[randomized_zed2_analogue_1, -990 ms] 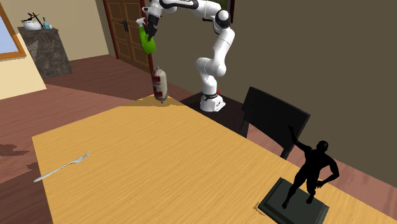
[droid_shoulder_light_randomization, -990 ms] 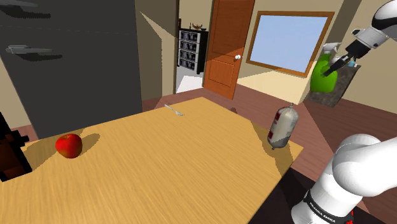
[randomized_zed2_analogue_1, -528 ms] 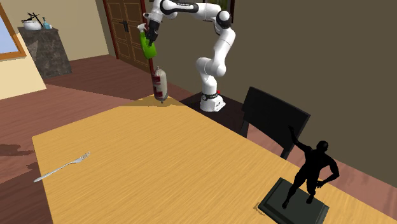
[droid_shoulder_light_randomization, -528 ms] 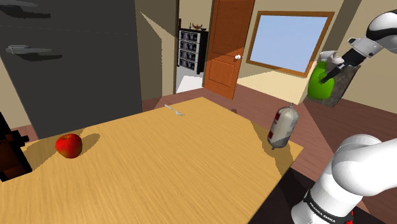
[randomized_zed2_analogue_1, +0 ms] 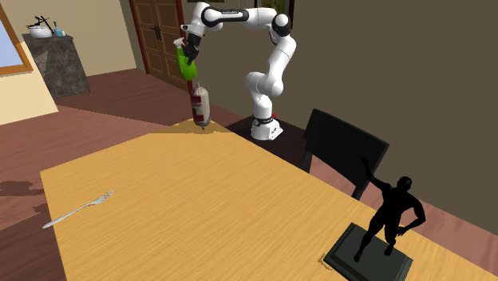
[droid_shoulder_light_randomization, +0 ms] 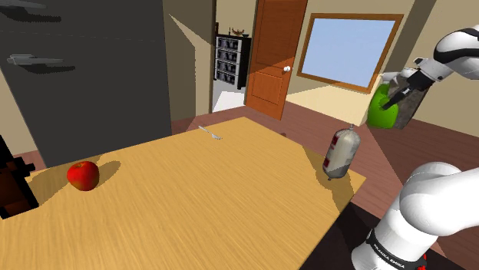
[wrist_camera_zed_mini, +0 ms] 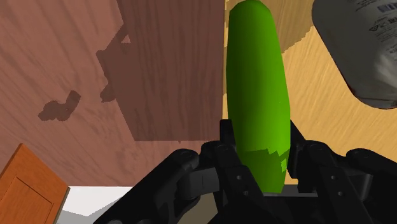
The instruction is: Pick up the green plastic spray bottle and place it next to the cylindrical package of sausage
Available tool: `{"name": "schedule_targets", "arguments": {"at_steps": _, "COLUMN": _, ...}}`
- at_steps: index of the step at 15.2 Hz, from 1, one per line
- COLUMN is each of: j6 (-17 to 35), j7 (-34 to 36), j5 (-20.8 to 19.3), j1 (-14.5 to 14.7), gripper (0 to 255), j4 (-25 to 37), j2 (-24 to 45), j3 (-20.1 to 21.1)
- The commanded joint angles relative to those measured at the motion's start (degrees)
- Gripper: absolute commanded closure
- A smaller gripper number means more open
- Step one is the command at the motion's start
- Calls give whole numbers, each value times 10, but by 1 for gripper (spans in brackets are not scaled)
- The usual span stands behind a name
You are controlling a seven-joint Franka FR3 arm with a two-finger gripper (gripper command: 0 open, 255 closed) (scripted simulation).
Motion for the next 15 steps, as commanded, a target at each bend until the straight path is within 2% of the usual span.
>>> {"name": "schedule_targets", "arguments": {"at_steps": 1, "j6": 14, "j7": -2, "j5": -3, "j1": -1, "gripper": 255, "j4": -14, "j2": -1, "j3": -6}}
{"name": "schedule_targets", "arguments": {"at_steps": 15, "j6": 112, "j7": -22, "j5": -27, "j1": 0, "gripper": 255, "j4": -101, "j2": 2, "j3": -61}}
